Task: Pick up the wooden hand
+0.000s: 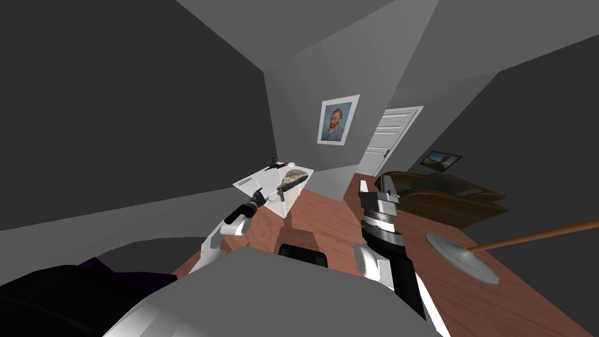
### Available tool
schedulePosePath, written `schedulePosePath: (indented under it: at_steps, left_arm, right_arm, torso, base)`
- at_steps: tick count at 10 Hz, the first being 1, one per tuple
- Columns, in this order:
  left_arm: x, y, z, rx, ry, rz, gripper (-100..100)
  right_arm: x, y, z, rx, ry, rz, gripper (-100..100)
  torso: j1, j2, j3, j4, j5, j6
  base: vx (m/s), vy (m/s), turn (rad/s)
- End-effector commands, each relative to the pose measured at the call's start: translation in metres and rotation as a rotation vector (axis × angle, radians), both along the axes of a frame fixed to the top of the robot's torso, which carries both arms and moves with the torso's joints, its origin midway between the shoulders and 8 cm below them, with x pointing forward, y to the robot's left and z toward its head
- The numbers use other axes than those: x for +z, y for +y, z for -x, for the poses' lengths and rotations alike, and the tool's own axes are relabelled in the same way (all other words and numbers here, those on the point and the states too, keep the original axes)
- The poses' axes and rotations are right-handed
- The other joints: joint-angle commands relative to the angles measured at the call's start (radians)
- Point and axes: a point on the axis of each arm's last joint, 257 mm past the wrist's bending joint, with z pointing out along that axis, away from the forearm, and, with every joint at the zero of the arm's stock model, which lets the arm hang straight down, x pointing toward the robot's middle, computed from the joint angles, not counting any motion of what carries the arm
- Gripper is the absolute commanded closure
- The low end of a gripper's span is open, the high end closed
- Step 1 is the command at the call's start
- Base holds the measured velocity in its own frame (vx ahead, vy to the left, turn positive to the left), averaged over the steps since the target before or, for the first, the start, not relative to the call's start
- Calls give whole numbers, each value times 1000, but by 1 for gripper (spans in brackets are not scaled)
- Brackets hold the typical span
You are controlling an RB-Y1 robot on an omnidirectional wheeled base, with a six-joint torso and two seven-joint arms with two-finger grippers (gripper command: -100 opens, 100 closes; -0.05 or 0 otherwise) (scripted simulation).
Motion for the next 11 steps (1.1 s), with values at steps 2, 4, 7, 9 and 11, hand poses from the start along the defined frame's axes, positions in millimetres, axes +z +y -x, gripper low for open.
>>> schedulePosePath:
  at_steps: [2,4,7,9,11]
  left_arm:
    - [-17,9,3,17,73,29,-100]
    - [-29,17,4,32,123,53,-100]
    - [-46,24,9,49,198,80,-100]
    - [-59,30,14,67,258,106,-100]
    - [-70,37,18,85,312,130,-100]
  right_arm:
    - [0,0,0,0,0,0,0]
    - [0,0,0,0,0,0,0]
    - [0,0,0,0,0,0,0]
    - [0,0,0,0,0,0,0]
    - [0,0,0,0,0,0,0]
  torso:
    - [0,-1,0,0,0,0]
    - [1,0,0,0,0,0]
    - [-1,-1,0,0,0,0]
    - [0,-1,-1,0,0,0]
    - [1,-2,-1,0,0,0]
  base:
    - [32,-44,-3]
    - [21,-29,-4]
    - [34,-40,-4]
    - [38,-40,-8]
    - [46,-24,-9]
